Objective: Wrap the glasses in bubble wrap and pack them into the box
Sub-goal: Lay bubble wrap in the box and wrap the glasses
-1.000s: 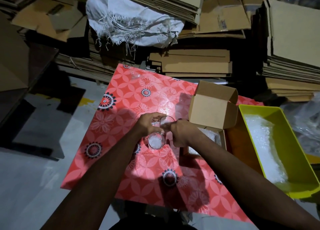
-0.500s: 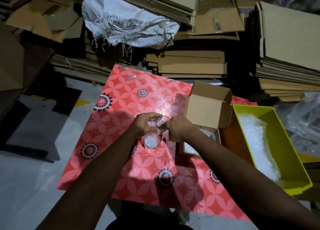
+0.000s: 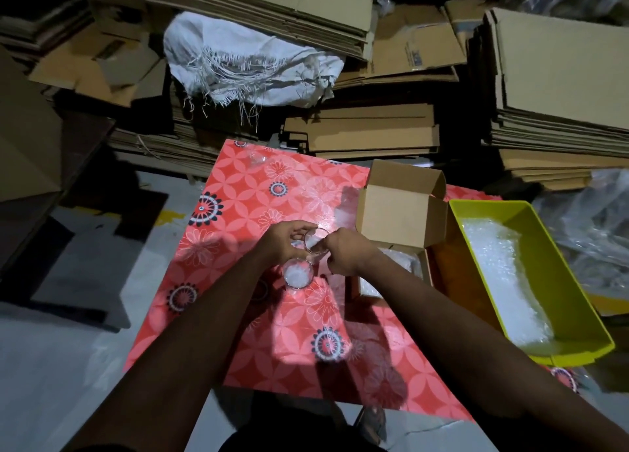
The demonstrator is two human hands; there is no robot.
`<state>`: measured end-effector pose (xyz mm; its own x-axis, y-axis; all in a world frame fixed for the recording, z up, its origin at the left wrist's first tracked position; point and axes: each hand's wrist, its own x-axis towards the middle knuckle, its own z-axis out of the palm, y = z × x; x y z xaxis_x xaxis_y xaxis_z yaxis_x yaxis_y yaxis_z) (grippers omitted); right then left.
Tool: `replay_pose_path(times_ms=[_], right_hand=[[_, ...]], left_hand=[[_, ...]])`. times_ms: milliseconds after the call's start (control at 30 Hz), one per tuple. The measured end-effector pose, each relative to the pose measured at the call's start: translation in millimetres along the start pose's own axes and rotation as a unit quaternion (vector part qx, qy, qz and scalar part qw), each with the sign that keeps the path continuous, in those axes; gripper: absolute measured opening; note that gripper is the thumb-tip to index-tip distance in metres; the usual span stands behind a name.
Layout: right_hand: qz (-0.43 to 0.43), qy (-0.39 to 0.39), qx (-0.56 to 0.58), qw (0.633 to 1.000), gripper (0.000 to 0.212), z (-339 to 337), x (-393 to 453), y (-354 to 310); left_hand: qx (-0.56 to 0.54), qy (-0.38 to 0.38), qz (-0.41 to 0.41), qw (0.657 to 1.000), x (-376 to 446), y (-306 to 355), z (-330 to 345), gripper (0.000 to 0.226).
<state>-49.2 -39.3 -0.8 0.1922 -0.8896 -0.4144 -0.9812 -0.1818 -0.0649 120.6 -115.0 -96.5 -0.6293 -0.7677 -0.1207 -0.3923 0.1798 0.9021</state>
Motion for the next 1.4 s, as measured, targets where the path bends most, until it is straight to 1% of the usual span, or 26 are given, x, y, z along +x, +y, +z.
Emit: replay_pose_path(times_ms=[67,167,233,267,300,367,467,533,600,700,800,833,900,933,1000,1033,1100,1167,1200,1233,1267,1333,1367,1400], right_hand=[[0.003,0.065,0.055,0.996,0.051,5,-9,6],[0.018,0.156,0.13,0.979,0.045,11,-31,15],[0.034,0.204,0.176,0.962,0.038,19,-47,26],[0.043,0.223,0.191,0.955,0.035,25,-56,33],[0.051,0.24,0.2,0.949,0.032,32,-64,40],[0.068,0.256,0.211,0.941,0.028,49,-80,54],[0.084,0.274,0.228,0.931,0.03,73,-102,71],[0.088,0.284,0.248,0.922,0.03,85,-113,76],[0.088,0.286,0.26,0.918,0.032,93,-115,76],[0.041,0.274,0.275,0.921,0.038,91,-103,65],[-0.036,0.297,0.309,0.903,0.052,84,-76,42],[-0.045,0.309,0.295,0.903,0.058,83,-64,34],[-0.023,0.321,0.249,0.914,0.064,84,-43,23],[-0.003,0.322,0.243,0.915,0.062,85,-35,19],[0.026,0.324,0.225,0.919,0.049,92,-22,17],[0.034,0.327,0.217,0.919,0.04,95,-18,16],[0.048,0.303,0.237,0.922,0.025,96,-15,14],[0.057,0.277,0.273,0.92,0.01,97,-12,14],[0.054,0.26,0.321,0.909,0.008,93,-16,13],[0.05,0.243,0.391,0.886,0.009,90,-18,14],[0.049,0.229,0.447,0.864,0.008,87,-22,16],[0.04,0.231,0.504,0.831,0.008,84,-30,23],[0.032,0.226,0.543,0.808,0.008,83,-35,28],[0.025,0.218,0.59,0.777,0.01,81,-43,33]], left_hand=[[-0.02,-0.017,-0.037,0.999,-2,8,-5,0.08],[-0.03,-0.007,-0.067,0.997,-7,28,-14,0.075],[0.012,0.023,-0.068,0.997,-16,42,-20,0.068],[0.031,0.029,-0.061,0.997,-21,46,-22,0.067],[0.045,0.022,-0.059,0.997,-27,48,-22,0.071],[0.079,-0.001,-0.075,0.994,-42,52,-16,0.088],[0.144,-0.002,-0.085,0.986,-63,51,8,0.107],[0.163,0.032,-0.087,0.982,-72,48,26,0.108],[0.152,0.088,-0.104,0.979,-77,45,40,0.103],[0.074,0.172,-0.159,0.969,-84,42,56,0.081],[0.002,0.243,-0.183,0.952,-95,41,65,0.071],[-0.01,0.261,-0.189,0.947,-98,40,67,0.069],[-0.05,0.293,-0.203,0.933,-104,43,69,0.068],[-0.085,0.308,-0.206,0.925,-107,45,69,0.071],[-0.178,0.327,-0.195,0.907,-115,47,69,0.075],[-0.231,0.331,-0.185,0.896,-119,50,69,0.071],[-0.321,0.326,-0.166,0.874,-127,59,70,0.054],[-0.37,0.316,-0.155,0.86,-133,63,68,0.044],[-0.388,0.315,-0.15,0.853,-134,65,68,0.042],[-0.401,0.321,-0.152,0.844,-133,65,67,0.039],[-0.409,0.325,-0.156,0.838,-132,68,67,0.032],[-0.414,0.321,-0.154,0.838,-126,67,67,0.014],[-0.414,0.317,-0.147,0.841,-122,67,68,0.011],[-0.416,0.313,-0.139,0.842,-118,70,69,0.016]])
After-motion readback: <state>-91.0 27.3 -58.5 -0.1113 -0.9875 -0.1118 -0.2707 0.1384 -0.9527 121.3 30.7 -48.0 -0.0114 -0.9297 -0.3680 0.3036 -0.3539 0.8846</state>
